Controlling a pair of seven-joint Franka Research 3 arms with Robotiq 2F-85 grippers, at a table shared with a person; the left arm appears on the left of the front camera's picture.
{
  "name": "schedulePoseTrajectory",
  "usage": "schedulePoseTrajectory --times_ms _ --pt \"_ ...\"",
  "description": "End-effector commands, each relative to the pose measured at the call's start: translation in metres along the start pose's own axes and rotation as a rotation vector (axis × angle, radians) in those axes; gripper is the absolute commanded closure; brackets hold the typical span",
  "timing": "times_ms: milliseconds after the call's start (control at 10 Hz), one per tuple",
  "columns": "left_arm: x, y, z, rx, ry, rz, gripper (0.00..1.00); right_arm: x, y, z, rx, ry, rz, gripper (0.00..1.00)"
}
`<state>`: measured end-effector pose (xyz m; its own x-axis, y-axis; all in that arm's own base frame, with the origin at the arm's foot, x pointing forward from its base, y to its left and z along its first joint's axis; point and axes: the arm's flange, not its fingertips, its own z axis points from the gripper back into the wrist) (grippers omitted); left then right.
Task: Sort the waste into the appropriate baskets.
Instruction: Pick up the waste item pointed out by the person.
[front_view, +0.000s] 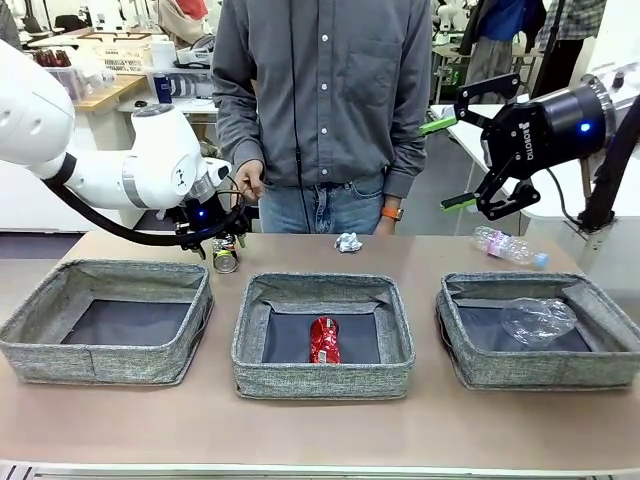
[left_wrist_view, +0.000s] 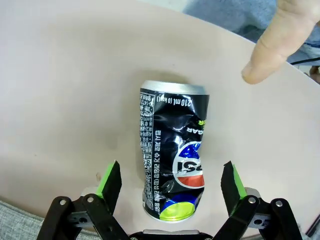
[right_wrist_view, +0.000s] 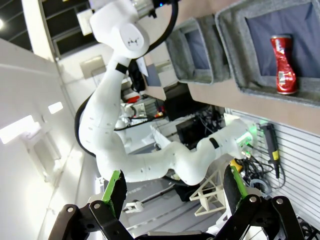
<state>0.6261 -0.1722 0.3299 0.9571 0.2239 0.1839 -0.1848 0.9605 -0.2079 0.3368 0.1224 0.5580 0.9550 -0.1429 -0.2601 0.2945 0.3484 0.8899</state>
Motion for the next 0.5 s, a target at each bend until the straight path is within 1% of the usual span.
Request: schedulePoseTrajectory --times_ms 0,100,200,300,400 --pt "-0.0049 0.0021 0.0006 0.06 0.023 0.026 0.6 0.0016 0.0019 -0.0016 0.028 0.008 0.022 0.0" --pt "-0.0057 0.0026 -0.001 0.058 0.024 0.02 0.6 0.0016 0.0019 -0.0016 0.028 0.008 0.022 0.0" --pt "-0.0056 0.004 -0.0027 0.063 0.023 0.014 1.0 0.0016 0.0019 -0.0016 0.028 0.008 0.022 0.0" --pt "-0.0064 0.0035 -0.0028 0.059 0.027 0.002 0.65 0.0016 0.0019 -0.0016 0.028 0.008 0.022 0.0" --pt "-0.0063 0.0047 -0.0033 0.065 0.03 0.0 1.0 0.0016 0.0019 -0.0016 0.028 0.008 0.022 0.0"
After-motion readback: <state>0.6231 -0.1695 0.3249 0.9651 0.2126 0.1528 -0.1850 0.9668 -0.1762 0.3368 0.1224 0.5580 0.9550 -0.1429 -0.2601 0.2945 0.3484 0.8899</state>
